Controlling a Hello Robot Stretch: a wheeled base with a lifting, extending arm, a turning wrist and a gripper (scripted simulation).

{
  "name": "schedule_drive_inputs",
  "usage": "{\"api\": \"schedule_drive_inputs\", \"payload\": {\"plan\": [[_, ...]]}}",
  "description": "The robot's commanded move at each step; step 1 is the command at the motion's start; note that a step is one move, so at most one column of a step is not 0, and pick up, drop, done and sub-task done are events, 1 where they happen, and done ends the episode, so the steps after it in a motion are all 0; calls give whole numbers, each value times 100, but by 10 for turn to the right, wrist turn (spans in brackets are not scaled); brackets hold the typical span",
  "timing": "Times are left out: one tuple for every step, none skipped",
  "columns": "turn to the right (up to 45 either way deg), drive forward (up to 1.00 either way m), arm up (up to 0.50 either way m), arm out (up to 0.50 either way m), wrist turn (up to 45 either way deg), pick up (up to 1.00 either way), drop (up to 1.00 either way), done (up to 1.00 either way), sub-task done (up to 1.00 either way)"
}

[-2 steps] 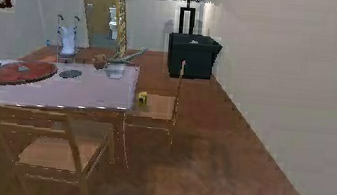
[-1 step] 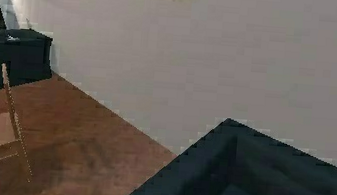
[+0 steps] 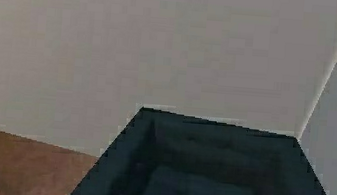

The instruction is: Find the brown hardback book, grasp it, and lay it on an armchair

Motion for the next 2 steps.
{"api": "schedule_drive_inputs", "payload": {"plan": [[-450,0,0,0,0,0,0,0,0],[-450,0,0,0,0,0,0,0,0]]}}
